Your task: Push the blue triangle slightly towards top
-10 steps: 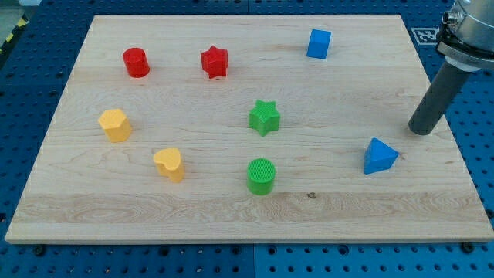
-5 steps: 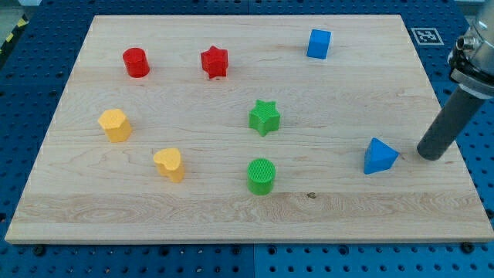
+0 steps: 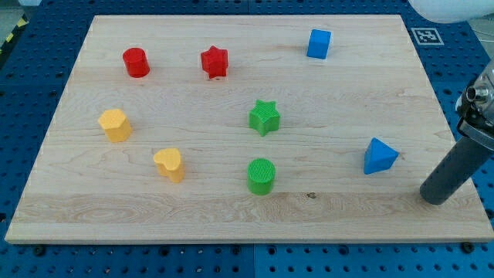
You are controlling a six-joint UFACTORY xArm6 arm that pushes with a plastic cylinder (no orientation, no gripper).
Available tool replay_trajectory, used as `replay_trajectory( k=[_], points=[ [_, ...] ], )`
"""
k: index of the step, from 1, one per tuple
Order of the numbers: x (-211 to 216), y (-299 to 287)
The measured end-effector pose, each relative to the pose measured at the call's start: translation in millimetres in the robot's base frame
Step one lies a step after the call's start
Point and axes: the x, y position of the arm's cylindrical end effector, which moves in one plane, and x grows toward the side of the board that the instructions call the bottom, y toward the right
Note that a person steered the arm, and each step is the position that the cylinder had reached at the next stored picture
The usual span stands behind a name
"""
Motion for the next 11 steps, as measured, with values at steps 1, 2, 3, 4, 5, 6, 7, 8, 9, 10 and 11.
replay_trajectory(
  k=[1,2,3,4,5,6,7,8,9,10,11],
  points=[
    [-9.2,-22.1],
    [-13.6,-42.5],
    [-24.0,-42.5],
    [-24.0,-42.5],
    [-29.5,-42.5],
    [-30.5,-56.9],
    [-41.3,-57.0],
    [-62.6,-57.0],
    [-62.8,-57.0],
    [-68.5,-57.0],
    [-73.3,-57.0]
  ],
)
